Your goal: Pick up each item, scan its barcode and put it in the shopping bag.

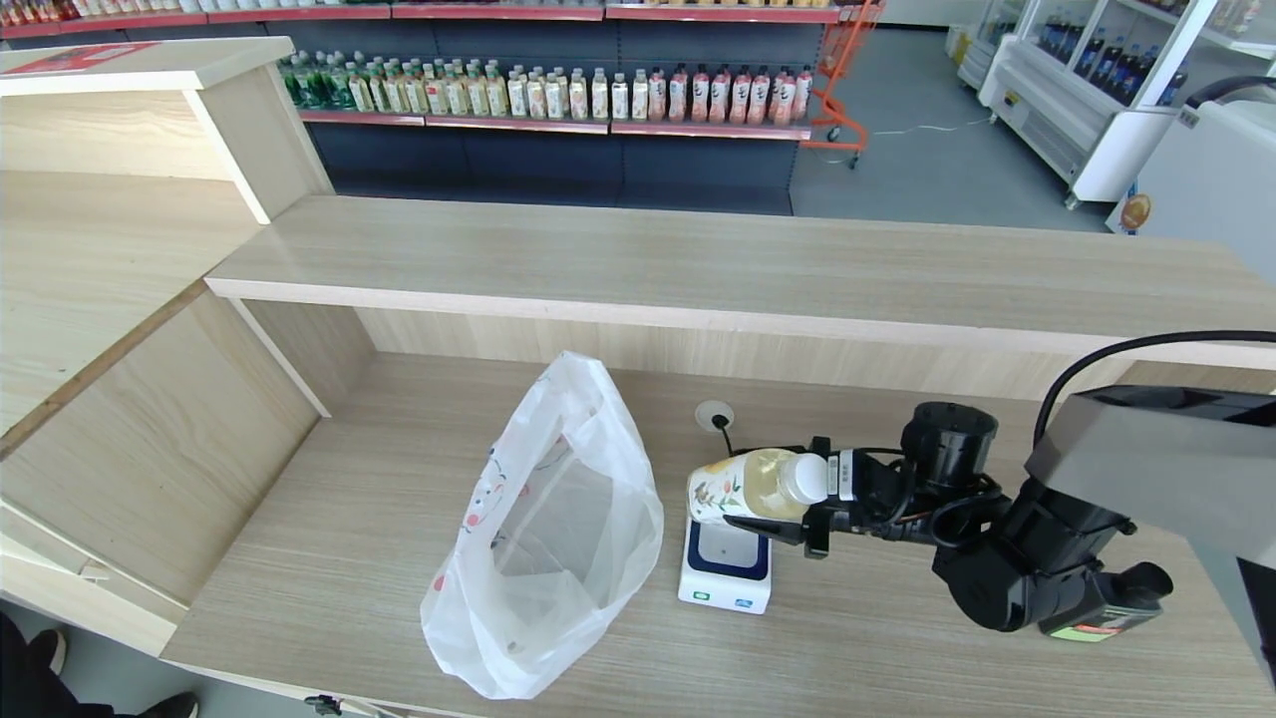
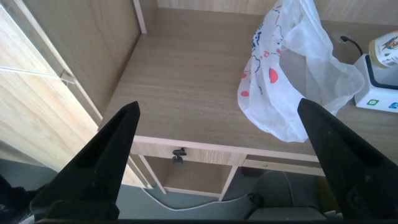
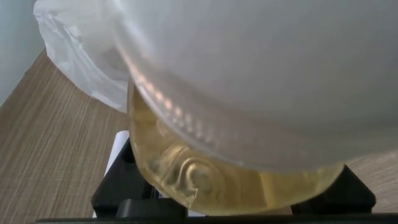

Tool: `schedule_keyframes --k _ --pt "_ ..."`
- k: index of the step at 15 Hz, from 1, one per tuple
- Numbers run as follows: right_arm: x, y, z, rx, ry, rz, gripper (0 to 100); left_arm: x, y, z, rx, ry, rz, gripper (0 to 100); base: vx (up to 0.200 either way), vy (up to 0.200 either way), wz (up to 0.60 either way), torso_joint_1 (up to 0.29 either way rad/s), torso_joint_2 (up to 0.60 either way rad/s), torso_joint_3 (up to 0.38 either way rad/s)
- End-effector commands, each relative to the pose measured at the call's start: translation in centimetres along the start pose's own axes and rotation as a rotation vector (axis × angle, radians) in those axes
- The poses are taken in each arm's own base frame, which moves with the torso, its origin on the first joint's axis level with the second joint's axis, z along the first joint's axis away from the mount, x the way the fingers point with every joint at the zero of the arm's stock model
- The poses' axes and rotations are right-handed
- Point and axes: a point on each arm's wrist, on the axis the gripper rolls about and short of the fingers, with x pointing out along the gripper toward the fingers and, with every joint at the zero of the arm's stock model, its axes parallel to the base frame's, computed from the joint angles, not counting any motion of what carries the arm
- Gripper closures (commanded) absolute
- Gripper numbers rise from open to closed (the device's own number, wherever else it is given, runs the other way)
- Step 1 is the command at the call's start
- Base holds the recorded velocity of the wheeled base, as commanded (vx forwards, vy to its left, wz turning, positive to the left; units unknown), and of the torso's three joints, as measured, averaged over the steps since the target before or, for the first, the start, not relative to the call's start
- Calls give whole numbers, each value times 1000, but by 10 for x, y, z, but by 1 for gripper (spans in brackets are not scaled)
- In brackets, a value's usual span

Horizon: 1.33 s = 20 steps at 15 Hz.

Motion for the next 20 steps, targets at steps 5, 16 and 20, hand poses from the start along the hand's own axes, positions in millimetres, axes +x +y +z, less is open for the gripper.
schedule_keyframes --k 5,16,20 --pt "0 1 -2 3 5 0 100 0 0 0 1 -1 0 0 0 0 0 0 0 0" --pt "-7 -11 1 -89 9 -37 100 0 0 0 0 -1 0 0 0 0 0 0 0 0" --pt "-12 -15 5 -99 11 -48 100 0 0 0 0 -1 0 0 0 0 0 0 0 0"
